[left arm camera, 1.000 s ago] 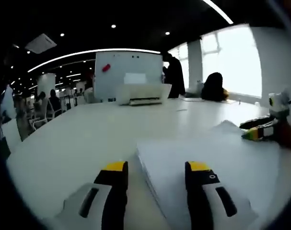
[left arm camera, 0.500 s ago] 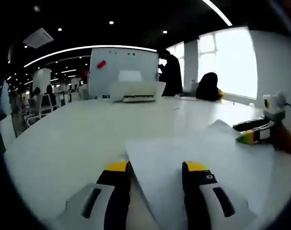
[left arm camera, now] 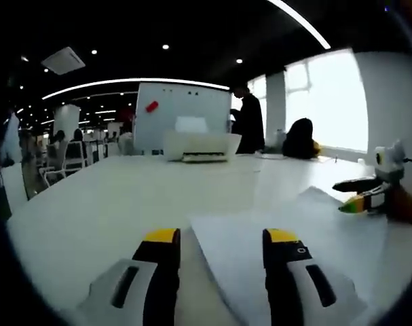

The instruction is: Organize the stack of printing papers by aligning and flattening the scattered papers on the table

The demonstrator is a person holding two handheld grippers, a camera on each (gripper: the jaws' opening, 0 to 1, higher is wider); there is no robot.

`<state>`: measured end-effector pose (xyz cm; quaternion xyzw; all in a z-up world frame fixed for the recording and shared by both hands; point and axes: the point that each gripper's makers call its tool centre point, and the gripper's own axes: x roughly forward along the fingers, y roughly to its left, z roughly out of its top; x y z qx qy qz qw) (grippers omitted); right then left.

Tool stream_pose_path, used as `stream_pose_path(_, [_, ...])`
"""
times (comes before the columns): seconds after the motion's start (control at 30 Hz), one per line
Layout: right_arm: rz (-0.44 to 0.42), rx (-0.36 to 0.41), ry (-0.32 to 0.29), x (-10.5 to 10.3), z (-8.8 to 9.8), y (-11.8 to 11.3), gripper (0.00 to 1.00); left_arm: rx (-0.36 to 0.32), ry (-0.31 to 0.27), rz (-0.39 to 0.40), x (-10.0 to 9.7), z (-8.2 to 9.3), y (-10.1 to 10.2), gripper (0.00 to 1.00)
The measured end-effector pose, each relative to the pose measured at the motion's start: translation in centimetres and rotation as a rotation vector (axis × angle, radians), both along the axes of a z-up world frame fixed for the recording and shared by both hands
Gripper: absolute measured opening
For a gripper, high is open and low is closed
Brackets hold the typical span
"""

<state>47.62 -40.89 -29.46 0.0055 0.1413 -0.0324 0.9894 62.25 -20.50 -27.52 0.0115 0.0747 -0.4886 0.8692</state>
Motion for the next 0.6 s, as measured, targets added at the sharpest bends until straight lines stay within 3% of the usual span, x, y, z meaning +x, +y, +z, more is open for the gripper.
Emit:
stream_pose_path(0.1, [0.015,0.006,-0.011,-0.2,0.1,0.7,0.90,-0.023,-0.023,0.002,-0.3,0.6,1.0,0.58])
stream_pose_path(0.2, [0.026,-0.013,-0.001,-0.7,0.1,0.8,0.90,-0.057,-0.032,0.023,0.0,1.2,2.1,0.69])
stream_pose_path(0.3, [0.014,-0.002,-0.037,-1.4,0.9,0.6,0.90,-0.060,-0.078,0.056,0.1,1.7,3.2,0.82])
stream_pose_path(0.43, [0.032,0.013,-0.063,-2.5,1.5,1.1,0.90,-0.085,-0.065,0.058,-0.4,2.3,4.1,0.95])
stream_pose_path(0.5, [0.035,0.023,-0.081,-3.1,1.9,1.2,0.90,-0.090,-0.051,0.052,-0.8,2.3,4.6,0.97])
stream_pose_path(0.6, [0.033,0.058,-0.097,-3.9,2.3,1.2,0.90,-0.044,-0.059,0.043,-1.6,1.7,5.4,0.97])
